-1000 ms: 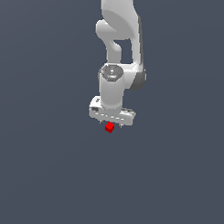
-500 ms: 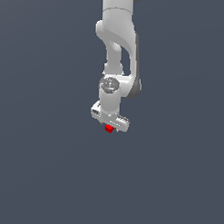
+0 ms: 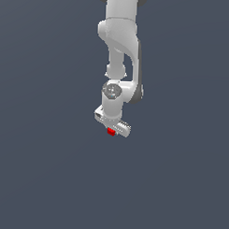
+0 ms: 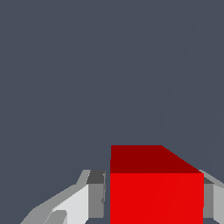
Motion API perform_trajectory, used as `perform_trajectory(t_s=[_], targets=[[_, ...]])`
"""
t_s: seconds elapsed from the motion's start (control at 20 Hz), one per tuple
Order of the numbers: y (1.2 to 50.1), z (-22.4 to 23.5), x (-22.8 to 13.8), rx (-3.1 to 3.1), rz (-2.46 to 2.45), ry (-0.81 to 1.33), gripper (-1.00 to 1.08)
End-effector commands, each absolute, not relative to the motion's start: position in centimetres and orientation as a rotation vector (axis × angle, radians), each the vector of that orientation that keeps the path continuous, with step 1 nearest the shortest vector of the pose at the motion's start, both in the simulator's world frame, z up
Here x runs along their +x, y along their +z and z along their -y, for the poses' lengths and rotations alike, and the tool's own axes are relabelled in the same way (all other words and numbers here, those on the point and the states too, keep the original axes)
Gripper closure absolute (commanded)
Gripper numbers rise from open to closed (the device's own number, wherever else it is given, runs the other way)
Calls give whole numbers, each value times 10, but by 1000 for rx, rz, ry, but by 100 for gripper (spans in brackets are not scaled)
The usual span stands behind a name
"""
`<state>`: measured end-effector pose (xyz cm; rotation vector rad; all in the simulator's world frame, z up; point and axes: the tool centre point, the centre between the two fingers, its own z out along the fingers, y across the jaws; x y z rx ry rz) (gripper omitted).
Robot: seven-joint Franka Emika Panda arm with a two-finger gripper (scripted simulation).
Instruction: Lift up the red cube by 0.2 meters.
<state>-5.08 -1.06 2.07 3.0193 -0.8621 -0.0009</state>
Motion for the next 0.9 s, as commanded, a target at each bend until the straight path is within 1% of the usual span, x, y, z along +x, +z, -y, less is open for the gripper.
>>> perform_trajectory(t_s=[0.0,0.55,0.85], targets=[[20,11,-51,3018,868,1,108],[22,10,-51,3019,867,1,108],[38,10,-51,3019,867,1,108]])
